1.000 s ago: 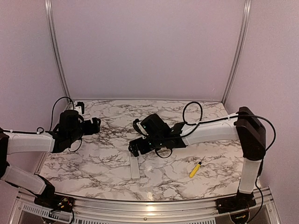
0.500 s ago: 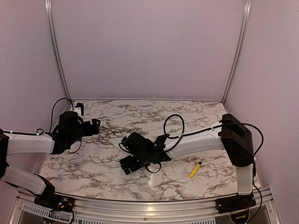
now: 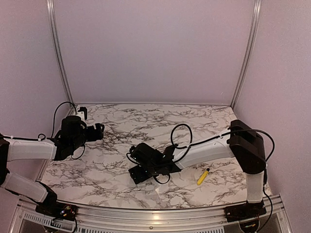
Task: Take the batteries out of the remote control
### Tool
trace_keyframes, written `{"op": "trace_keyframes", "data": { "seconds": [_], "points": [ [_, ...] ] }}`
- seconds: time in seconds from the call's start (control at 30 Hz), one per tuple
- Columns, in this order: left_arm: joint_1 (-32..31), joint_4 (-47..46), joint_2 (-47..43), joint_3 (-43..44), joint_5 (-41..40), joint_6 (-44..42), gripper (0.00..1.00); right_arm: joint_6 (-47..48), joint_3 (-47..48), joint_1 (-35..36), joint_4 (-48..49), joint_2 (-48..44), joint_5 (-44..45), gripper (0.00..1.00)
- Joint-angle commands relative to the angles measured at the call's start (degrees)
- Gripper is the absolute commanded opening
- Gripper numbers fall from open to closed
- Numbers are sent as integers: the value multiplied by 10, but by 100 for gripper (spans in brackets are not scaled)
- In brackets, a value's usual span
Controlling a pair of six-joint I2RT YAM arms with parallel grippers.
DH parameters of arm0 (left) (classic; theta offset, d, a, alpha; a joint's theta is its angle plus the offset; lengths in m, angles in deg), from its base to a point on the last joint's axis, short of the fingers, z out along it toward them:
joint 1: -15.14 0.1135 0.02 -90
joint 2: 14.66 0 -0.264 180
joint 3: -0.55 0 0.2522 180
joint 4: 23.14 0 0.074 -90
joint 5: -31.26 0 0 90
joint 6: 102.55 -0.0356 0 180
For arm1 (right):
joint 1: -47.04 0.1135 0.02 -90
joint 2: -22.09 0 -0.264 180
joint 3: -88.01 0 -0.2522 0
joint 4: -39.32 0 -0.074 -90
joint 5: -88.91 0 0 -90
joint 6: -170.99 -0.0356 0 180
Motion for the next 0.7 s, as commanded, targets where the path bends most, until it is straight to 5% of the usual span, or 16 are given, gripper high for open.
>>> {"op": "trace_keyframes", "data": {
  "seconds": [0.0,0.3,0.67],
  "points": [
    [-1,-18,6,-2,2,-2,96,6,-25,5,-13,-11,3,81],
    [-2,-16,6,0,4,-2,96,58,-100,4,35,-73,-8,65],
    [-2,-13,3,-1,4,-2,95,106,-160,4,109,-98,-73,78]
  ]
}}
